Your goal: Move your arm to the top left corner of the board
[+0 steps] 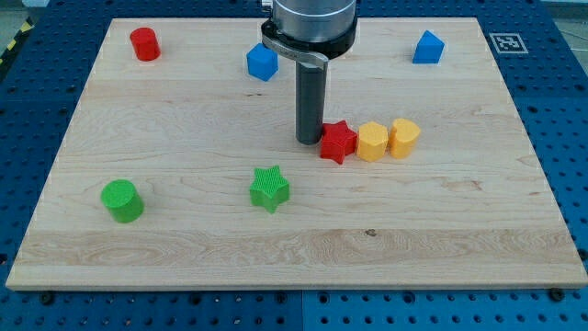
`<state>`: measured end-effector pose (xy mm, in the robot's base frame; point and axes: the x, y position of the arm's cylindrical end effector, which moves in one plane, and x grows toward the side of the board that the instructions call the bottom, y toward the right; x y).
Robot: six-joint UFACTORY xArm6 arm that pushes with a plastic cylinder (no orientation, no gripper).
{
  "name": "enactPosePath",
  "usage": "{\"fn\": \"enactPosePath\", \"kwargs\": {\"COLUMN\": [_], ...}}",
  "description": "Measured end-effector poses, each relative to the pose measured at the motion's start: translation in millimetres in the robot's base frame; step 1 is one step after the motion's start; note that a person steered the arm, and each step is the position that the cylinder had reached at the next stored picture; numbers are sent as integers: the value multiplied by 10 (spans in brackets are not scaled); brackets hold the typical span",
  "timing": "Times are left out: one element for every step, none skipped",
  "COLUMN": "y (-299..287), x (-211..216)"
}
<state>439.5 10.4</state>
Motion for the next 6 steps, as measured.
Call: {"fn": "enactPosePath", "kwargs": {"y": [-376,-935,-1707,-2471,-2818,-2847], "x": [-42,-254,-565,-1038,-1411,-1777]}}
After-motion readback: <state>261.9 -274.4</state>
